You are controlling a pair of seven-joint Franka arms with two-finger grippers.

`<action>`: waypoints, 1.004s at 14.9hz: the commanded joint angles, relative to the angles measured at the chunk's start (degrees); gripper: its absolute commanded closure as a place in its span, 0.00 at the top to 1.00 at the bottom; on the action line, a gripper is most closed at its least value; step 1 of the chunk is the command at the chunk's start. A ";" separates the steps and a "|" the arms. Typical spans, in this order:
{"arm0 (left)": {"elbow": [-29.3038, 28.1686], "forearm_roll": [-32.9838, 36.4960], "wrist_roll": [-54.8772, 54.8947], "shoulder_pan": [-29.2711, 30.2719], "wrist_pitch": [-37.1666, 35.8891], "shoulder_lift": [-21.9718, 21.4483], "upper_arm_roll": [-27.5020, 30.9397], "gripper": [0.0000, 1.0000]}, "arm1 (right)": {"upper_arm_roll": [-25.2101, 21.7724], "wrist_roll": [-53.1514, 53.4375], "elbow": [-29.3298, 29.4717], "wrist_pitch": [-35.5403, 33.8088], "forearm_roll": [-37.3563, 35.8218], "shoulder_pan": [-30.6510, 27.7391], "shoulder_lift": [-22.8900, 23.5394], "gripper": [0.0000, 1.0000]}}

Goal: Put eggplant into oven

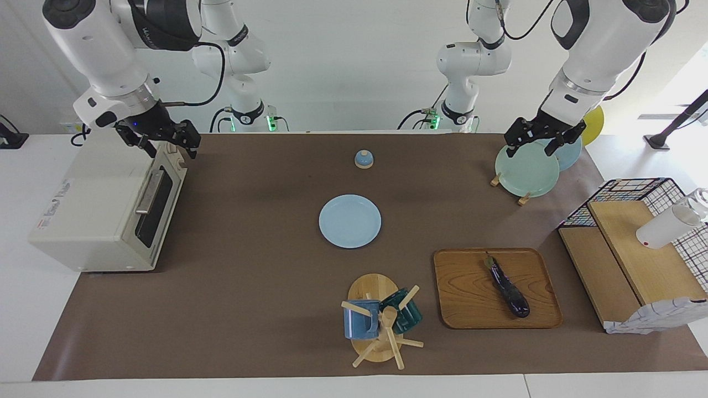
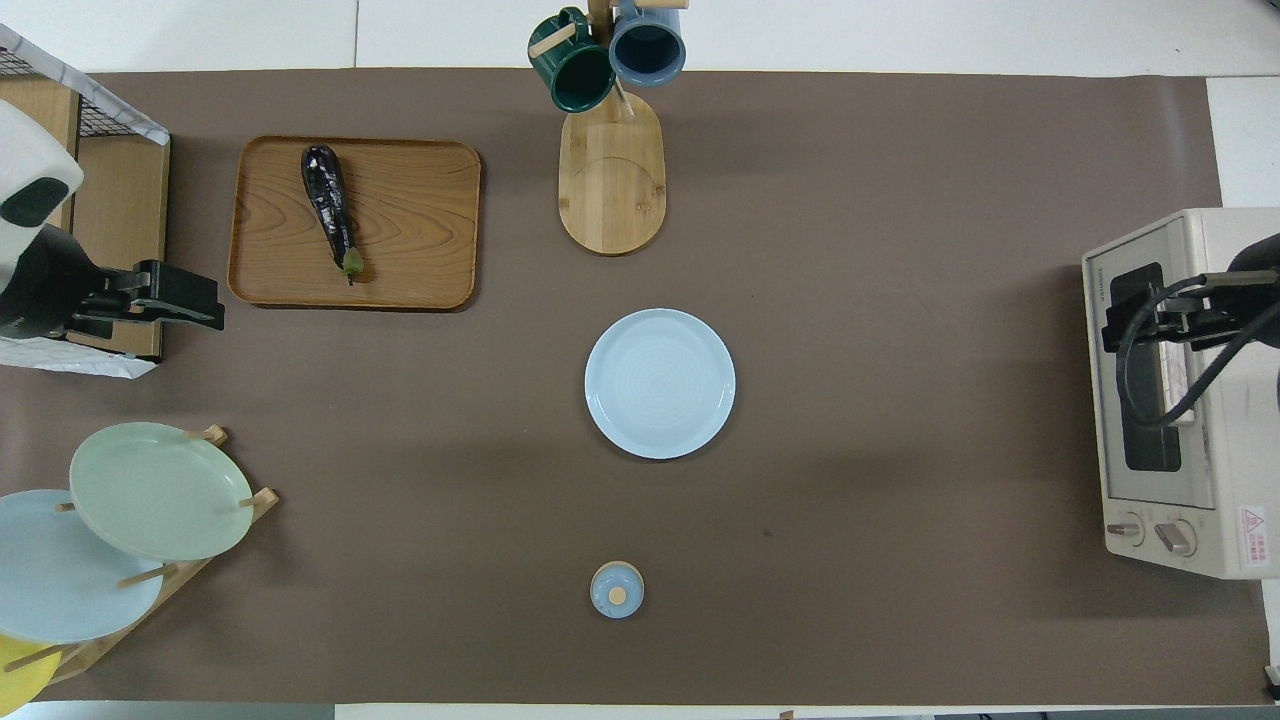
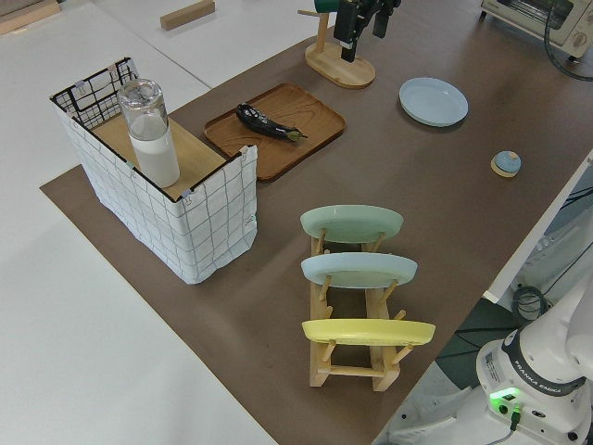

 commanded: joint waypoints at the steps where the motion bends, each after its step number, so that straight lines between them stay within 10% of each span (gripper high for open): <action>1: 0.37 0.61 -0.20 0.28 3.44 3.26 0.01 1.00 | -0.58 -5.58 -10.44 8.25 1.12 -1.21 -4.97 0.00; 15: 10.48 -2.01 -1.42 0.28 32.33 35.61 1.15 1.00 | -0.58 4.08 -19.71 18.47 -13.65 -5.43 -4.72 0.00</action>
